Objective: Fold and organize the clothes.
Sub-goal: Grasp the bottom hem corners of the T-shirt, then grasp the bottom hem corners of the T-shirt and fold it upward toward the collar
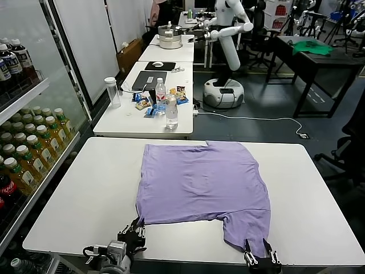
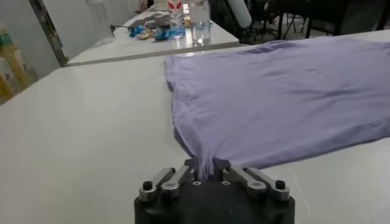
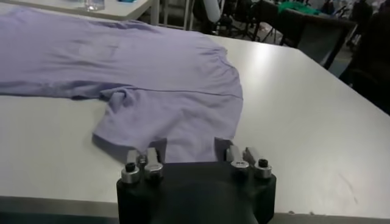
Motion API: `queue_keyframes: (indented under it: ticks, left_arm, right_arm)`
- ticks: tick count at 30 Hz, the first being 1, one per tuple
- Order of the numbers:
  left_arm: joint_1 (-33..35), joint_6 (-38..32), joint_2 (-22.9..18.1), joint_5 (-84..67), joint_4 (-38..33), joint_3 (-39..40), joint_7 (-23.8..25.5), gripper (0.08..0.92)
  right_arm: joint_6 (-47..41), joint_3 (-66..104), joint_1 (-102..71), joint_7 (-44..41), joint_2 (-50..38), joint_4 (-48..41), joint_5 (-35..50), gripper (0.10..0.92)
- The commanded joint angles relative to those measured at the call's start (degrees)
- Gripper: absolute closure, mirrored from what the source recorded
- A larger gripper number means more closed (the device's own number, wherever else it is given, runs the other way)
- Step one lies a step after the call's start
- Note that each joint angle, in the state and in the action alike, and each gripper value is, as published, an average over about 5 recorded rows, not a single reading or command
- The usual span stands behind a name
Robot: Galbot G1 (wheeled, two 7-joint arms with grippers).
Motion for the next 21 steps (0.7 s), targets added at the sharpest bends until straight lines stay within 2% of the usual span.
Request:
queue_keyframes:
  ticks: [1,8,10,21]
  left_arm:
    - [0.2,-6.0,0.1,-3.7,-2.1,-0.7,-0.5,0.886]
    - [0.4,-10.6,1.1,-5.7,-6.5,-2.7,0.4,0.9]
    - [0.2,-10.9,1.5,-6.7,-7.0,-3.2,0.6,0.9]
    - [-3.5,-11.7,3.6,-9.5,-4.5,-2.9,1.6,0.9]
  right_arm:
    - [2.3,0.5,-0.4,-1.0,-0.3,1.3,2.1,0.7]
    - [4.8,3.8,0.6,-1.9,-1.5,5.5,2.5,0.884]
    - [4.8,4.6,1.3,-2.0,-1.9,6.5,3.0,0.904]
    - [4.1,7.6,9.7,-2.2,-4.9,5.9,6.6,0.905]
